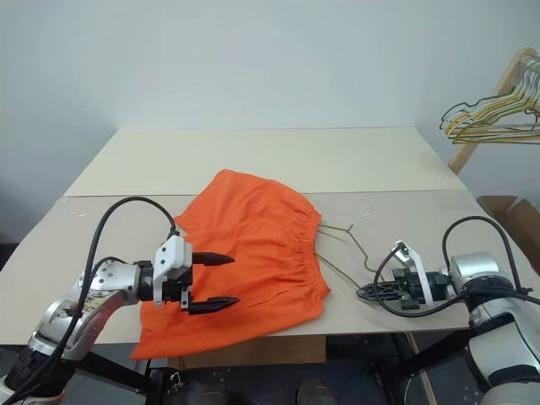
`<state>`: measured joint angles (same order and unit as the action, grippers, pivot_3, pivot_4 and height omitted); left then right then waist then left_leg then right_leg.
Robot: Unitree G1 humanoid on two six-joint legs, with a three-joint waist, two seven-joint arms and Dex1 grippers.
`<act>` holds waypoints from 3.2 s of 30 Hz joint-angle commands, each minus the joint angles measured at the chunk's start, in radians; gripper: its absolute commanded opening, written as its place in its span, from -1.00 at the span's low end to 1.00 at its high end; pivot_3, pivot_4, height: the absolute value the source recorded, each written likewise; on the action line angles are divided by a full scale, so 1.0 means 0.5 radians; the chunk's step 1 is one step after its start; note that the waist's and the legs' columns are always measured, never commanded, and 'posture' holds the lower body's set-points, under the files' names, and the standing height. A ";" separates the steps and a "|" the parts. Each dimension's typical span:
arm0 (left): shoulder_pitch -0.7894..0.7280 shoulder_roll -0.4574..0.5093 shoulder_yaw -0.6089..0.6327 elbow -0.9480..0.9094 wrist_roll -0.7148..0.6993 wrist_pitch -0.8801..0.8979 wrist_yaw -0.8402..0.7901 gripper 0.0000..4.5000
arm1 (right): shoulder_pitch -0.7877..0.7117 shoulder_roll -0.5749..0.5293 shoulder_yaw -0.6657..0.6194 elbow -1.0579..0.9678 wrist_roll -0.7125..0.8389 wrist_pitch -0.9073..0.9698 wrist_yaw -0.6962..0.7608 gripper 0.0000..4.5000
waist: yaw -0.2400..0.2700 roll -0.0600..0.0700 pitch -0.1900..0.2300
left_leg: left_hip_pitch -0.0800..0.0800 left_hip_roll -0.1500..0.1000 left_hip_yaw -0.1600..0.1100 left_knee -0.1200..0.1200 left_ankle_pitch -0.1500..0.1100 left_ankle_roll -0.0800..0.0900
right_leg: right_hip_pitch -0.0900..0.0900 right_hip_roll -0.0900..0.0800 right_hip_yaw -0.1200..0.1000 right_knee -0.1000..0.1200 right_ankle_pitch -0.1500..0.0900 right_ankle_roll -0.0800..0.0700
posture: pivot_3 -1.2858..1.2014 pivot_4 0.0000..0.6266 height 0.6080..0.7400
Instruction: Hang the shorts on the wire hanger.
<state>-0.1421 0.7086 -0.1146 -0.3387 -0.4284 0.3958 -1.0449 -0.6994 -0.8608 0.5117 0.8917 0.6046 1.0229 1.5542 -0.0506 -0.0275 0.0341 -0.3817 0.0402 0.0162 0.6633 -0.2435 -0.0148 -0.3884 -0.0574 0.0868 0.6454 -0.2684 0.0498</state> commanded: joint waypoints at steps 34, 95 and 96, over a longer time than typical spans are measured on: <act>-0.220 -0.124 0.070 0.070 0.052 -0.096 0.084 0.99 | -0.150 0.483 -0.973 -0.020 -0.529 -0.988 -0.391 -1.00 | 0.014 -0.001 -0.001 | -0.001 0.001 0.000 0.001 0.000 0.000 | -0.001 0.002 0.001 0.003 0.001 -0.001 | 0.02 -1.00 1.00; -2.415 -0.398 -0.263 3.044 1.039 -1.318 -1.126 -0.99 | 0.257 0.524 -0.677 -1.345 -1.106 -2.021 -0.969 -1.00 | -0.098 -0.001 0.001 | -0.018 -0.005 -0.014 0.006 0.000 0.000 | -0.010 -0.002 -0.009 0.005 -0.002 0.003 | -0.03 -1.00 1.00; -2.423 -0.391 -0.265 3.040 1.025 -1.326 -1.136 -1.00 | 0.269 0.516 -0.682 -1.366 -1.086 -2.024 -0.949 -0.87 | -0.099 -0.001 0.001 | -0.018 -0.005 -0.014 0.006 0.000 0.000 | -0.010 -0.002 -0.009 0.005 -0.002 0.003 | -0.03 -1.00 1.00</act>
<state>-1.3379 0.4936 -0.2582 1.1950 0.0937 -0.2558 -1.6099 -0.5582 -0.6029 0.1865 0.2455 0.0498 0.0616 1.0770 -0.0999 -0.0279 0.0345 -0.3908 0.0378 0.0093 0.6666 -0.2434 -0.0149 -0.3935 -0.0584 0.0821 0.6478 -0.2692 0.0512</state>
